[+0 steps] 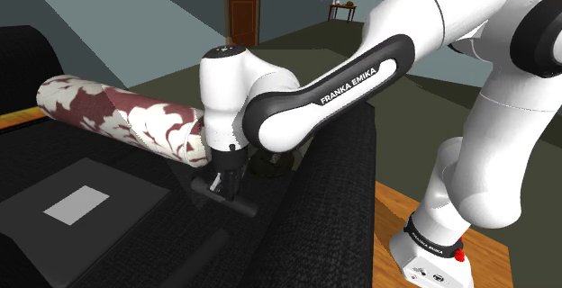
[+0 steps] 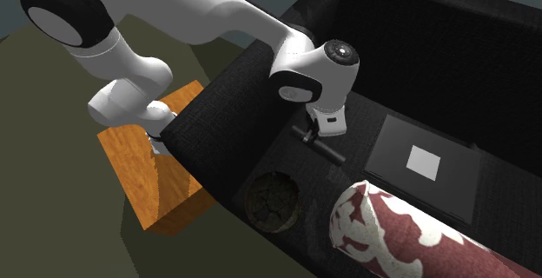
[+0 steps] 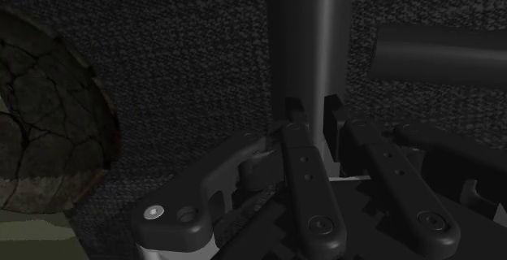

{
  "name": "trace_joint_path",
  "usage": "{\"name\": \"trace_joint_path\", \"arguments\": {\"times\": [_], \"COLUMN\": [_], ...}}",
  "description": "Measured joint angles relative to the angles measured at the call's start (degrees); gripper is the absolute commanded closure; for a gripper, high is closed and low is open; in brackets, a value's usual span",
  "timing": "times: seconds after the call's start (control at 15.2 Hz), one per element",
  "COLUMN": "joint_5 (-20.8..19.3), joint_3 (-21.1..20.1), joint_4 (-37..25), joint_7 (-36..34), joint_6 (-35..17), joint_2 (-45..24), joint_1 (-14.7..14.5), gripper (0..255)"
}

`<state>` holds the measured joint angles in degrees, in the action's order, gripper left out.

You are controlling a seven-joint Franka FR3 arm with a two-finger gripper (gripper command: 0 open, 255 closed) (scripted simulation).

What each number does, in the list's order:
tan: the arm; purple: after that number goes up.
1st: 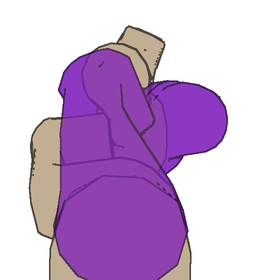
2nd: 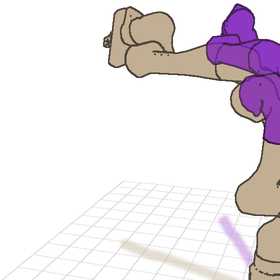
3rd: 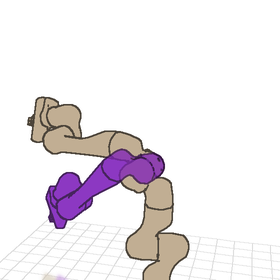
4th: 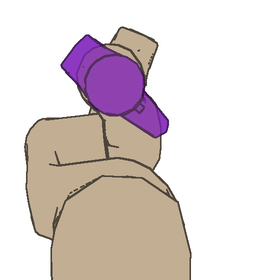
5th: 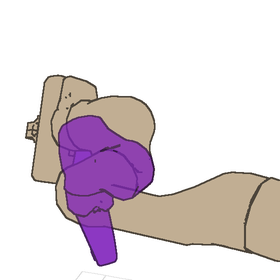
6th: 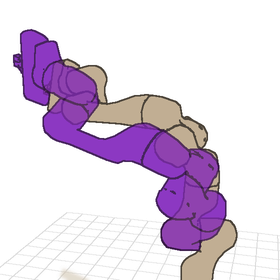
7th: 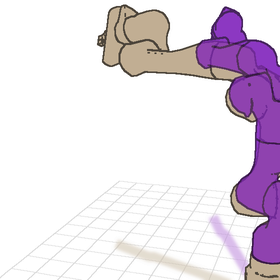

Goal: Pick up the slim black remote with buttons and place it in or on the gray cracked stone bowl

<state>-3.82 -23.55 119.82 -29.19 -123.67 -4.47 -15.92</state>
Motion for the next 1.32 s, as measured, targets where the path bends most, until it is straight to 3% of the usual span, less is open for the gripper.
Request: {"name": "trace_joint_path", "arguments": {"times": [0.59, 1.32], "joint_5": [1.6, 4.9], "joint_3": [-0.1, 7.4], "joint_4": [-3.9, 8.0], "joint_7": [1.0, 16.4], "joint_6": [6.6, 3.9], "joint_2": [3.0, 12.9], "joint_1": [0.1, 6.4], "gripper": [255, 255]}}
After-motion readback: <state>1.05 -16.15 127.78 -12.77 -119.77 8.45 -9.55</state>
